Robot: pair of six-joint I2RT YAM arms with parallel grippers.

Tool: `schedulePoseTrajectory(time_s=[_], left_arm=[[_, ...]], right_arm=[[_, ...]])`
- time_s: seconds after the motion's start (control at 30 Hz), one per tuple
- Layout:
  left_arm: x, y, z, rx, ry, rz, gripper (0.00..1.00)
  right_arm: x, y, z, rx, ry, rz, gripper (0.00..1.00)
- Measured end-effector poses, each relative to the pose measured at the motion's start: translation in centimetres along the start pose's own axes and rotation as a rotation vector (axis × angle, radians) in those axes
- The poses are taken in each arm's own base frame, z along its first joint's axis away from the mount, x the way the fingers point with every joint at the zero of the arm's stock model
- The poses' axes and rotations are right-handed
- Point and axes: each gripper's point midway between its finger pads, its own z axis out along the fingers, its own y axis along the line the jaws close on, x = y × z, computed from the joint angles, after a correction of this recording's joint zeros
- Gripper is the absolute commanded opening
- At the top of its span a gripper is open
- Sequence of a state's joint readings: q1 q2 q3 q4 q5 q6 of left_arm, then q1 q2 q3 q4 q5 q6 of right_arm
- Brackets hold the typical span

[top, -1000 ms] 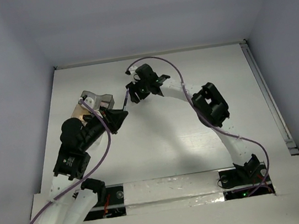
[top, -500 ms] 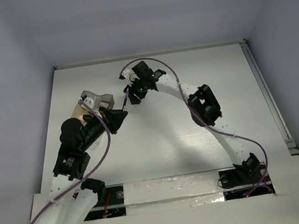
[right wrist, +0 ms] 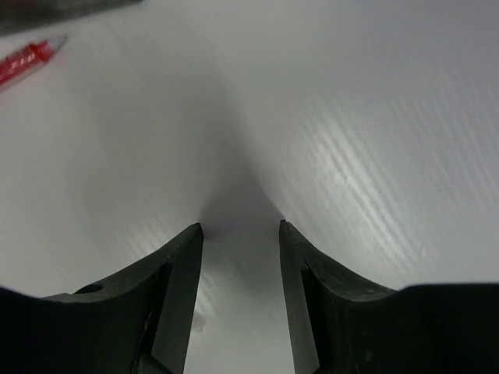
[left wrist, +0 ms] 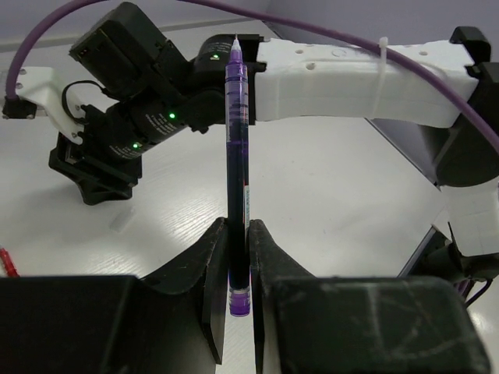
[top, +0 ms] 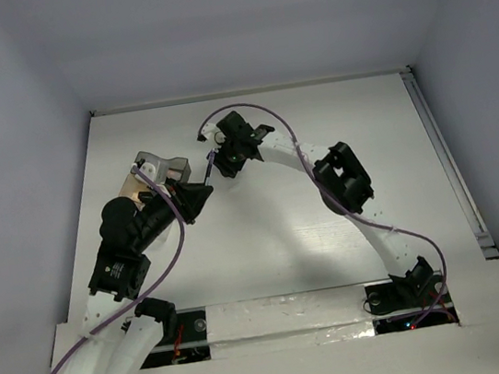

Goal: Sort the stationery into containers
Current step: Move the pen cap to the center of the board.

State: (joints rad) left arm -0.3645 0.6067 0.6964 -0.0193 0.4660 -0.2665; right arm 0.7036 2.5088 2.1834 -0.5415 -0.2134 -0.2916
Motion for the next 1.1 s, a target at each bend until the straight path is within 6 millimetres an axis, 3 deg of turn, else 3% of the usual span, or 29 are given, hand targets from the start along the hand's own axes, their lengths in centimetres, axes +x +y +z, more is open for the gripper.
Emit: schedulePoseTrajectory(time_s=[0.23,0.3,0.4,0.53,0.6,0.67,0.9,1.1], left_arm=[[0.0,0.1,0.0,-0.003,-0.001,0.000,0.00],[-0.1,0.1,0.0,-0.003,-0.002,0.000,0.00],[-0.1,0.0,-0.1,-0.001,-0.005,0.001,0.00],[-0.3,-0.1,-0.3,0.002,-0.013,0.006,0.00],[-0.4,-0.2,-0.4,0.003,-0.016,0.007,0.00],[-0.5,-0.2,-0.4,0.004,-0.020,0.009,0.00],[-0.6,-0.4,-0.6,0.006,-0.028,0.012,0.00],[-0.8,-0.4,-0.8,0.006,-0.036,0.016,0.00]], right_arm=[[1.9,1.5,-3.0,0.052,-0.009,0.150,0.55],[1.7,2.2,-4.7,0.041,-0.049,0.177,0.63],[-0.2,3.7,-8.0,-0.013,-0.129,0.168,0.64],[-4.0,3.0,-10.3,0.025,-0.219,0.199,0.65],[-4.5,3.4,-10.5,0.005,-0.233,0.248,0.66],[-3.5,4.6,-10.1,-0.050,-0.212,0.306,0.68],[3.3,8.2,-7.6,-0.152,-0.046,0.477,0.69],[4.1,8.5,-6.6,-0.160,-0.019,0.528,0.70]])
